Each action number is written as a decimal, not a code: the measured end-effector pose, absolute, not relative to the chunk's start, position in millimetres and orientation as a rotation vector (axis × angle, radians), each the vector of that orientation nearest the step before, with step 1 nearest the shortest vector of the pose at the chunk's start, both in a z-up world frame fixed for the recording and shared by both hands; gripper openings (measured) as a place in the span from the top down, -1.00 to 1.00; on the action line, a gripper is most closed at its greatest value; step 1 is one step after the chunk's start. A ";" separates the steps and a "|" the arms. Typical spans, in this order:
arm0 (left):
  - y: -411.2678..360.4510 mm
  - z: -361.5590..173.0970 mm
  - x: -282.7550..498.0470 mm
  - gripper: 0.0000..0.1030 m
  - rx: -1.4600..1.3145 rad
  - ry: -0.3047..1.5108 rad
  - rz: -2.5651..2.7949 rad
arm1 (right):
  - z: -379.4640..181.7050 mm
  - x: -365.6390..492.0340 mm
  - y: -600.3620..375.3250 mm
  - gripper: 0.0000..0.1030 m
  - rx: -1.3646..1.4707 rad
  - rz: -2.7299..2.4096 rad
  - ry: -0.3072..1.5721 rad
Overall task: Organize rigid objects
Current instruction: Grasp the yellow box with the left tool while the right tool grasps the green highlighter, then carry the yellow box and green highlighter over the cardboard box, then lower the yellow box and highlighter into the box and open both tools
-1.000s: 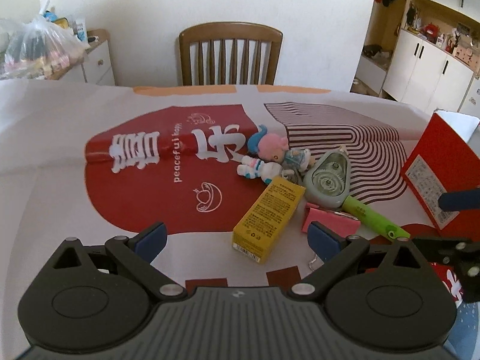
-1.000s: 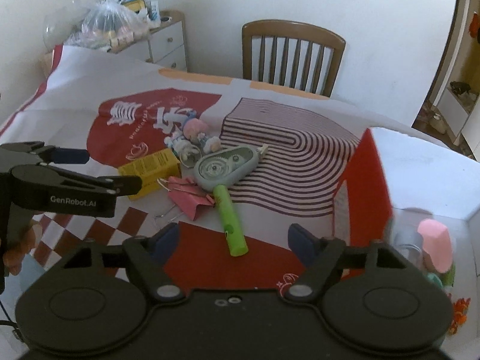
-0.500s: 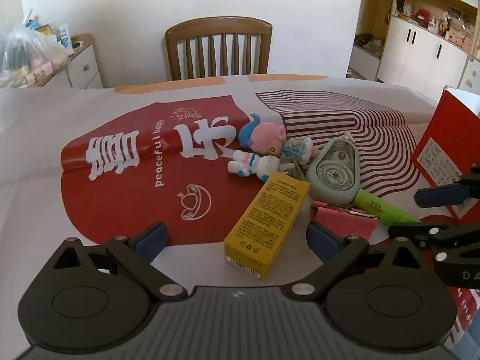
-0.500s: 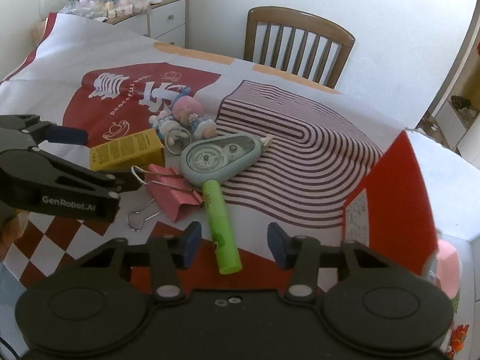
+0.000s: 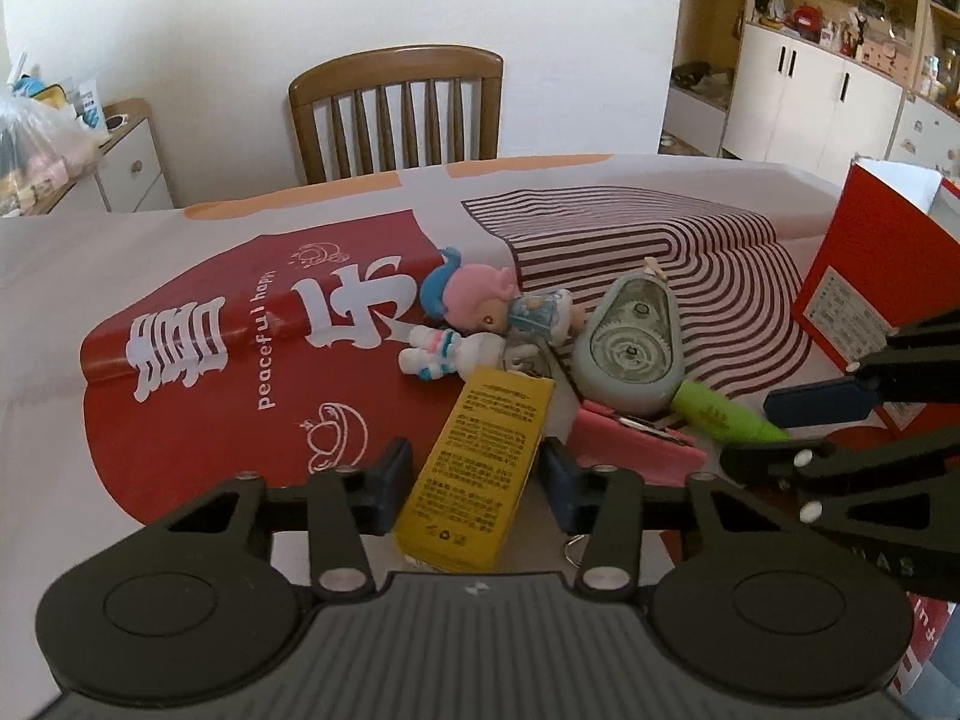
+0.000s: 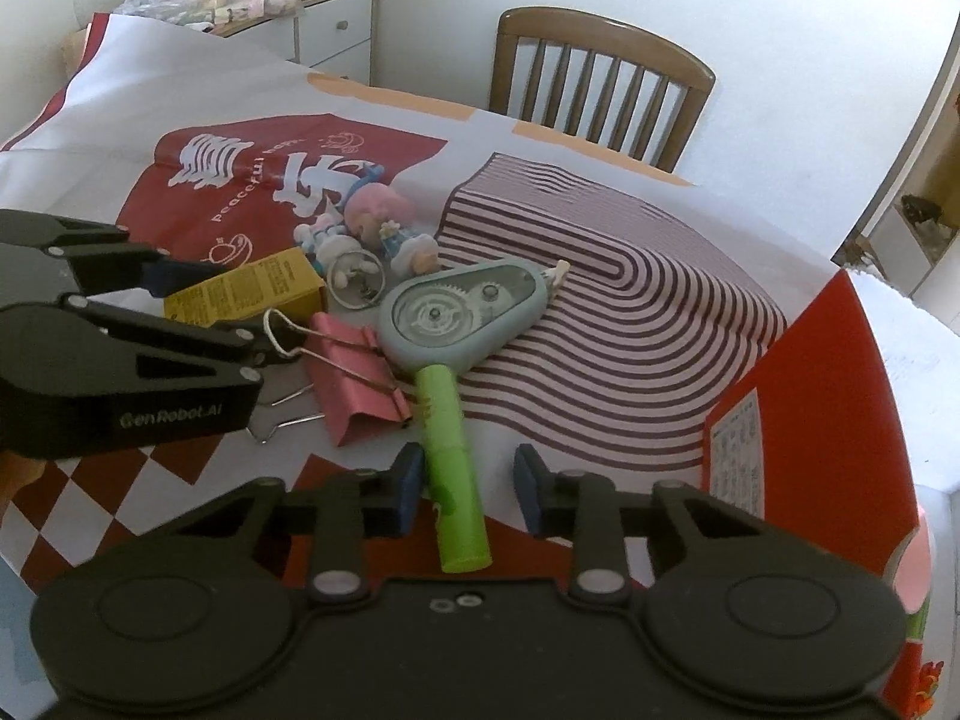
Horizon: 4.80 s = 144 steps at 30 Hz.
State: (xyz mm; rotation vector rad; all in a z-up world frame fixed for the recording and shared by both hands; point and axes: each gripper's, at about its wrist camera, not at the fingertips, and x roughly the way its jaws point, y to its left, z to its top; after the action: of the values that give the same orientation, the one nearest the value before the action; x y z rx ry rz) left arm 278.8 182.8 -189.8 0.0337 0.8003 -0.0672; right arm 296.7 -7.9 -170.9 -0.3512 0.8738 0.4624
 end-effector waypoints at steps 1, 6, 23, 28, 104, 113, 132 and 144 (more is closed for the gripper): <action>182.4 -189.6 278.5 0.21 0.032 0.801 -0.067 | -171.0 296.7 -8.0 0.52 -0.352 0.456 0.873; 183.4 -187.9 276.8 0.40 0.010 0.814 -0.047 | -168.0 297.5 -11.2 0.70 -0.321 0.427 0.879; 197.2 -167.5 240.4 0.41 -0.123 0.853 -0.003 | -139.9 262.7 -38.2 0.71 -0.131 0.406 0.911; 191.1 -148.6 222.1 0.41 -0.127 0.848 -0.005 | -124.1 246.9 -44.7 0.70 -0.086 0.423 0.906; -155.0 -141.9 325.0 0.41 0.030 1.077 -0.178 | -140.0 324.9 -313.4 0.71 -0.106 0.415 0.974; -154.7 -154.7 339.6 0.41 -0.001 1.164 -0.176 | -152.0 330.7 -310.1 0.70 -0.156 0.431 1.035; -139.7 -130.6 322.3 0.40 -0.080 1.124 -0.182 | -137.1 317.3 -321.3 0.55 -0.154 0.469 0.993; -130.5 -93.8 286.9 0.40 -0.129 1.034 -0.192 | -110.9 294.0 -327.0 0.43 -0.120 0.491 0.933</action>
State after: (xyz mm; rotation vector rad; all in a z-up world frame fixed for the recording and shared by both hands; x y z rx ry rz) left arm 286.9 -130.5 -93.8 -0.1294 1.0340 -0.1923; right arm 294.0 -327.0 -110.9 -0.1197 0.9331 0.4911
